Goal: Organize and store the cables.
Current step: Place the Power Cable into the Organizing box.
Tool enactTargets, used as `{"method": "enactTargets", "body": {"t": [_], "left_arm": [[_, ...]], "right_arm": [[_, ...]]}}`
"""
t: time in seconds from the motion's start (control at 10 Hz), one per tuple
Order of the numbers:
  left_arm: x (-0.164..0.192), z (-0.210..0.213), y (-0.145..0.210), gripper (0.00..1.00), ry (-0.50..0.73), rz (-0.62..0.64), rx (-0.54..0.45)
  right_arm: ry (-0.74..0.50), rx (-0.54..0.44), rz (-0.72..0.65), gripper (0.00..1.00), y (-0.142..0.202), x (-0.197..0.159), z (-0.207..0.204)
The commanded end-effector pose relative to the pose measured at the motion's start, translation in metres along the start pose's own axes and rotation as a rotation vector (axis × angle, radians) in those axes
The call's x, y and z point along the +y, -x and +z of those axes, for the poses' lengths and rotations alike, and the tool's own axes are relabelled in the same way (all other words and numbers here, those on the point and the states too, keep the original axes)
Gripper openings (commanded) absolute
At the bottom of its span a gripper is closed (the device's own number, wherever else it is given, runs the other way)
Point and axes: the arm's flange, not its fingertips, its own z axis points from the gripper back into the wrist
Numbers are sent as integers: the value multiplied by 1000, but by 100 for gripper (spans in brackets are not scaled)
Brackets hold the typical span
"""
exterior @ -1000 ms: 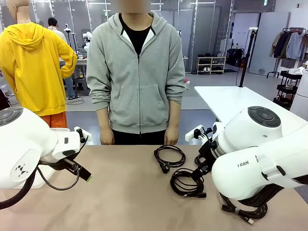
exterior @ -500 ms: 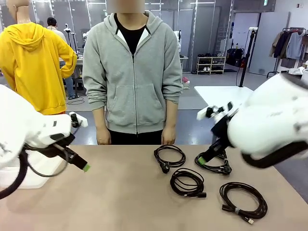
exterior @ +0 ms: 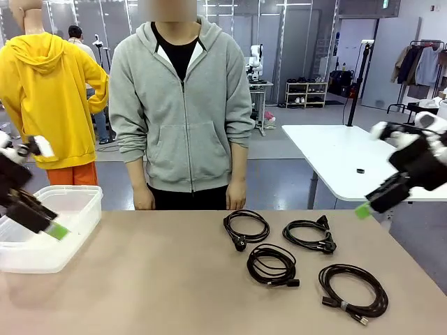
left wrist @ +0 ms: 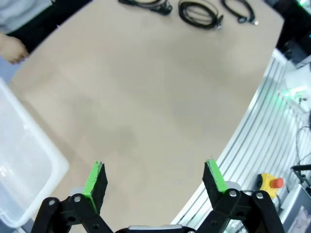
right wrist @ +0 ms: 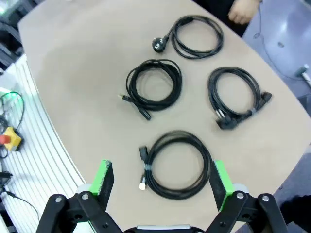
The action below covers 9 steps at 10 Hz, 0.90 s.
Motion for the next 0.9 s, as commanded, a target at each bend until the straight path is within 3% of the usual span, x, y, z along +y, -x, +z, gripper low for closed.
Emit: {"method": "enactTargets", "body": {"t": [0.0,0.5,0.7,0.8], "left_arm": [[-15,8,79,100,-18,78,-92],[10,49,167,100,-50,307,-207],[14,51,173,100,-66,347,-250],[65,102,136,100,-71,336,-194]], "right_arm": [[33,-34,-36,100,44,-6,14],[75,-154,-200,100,128,-9,50],[34,-173,-218,100,145,-14,48],[33,-168,-218,100,148,-17,39]]}}
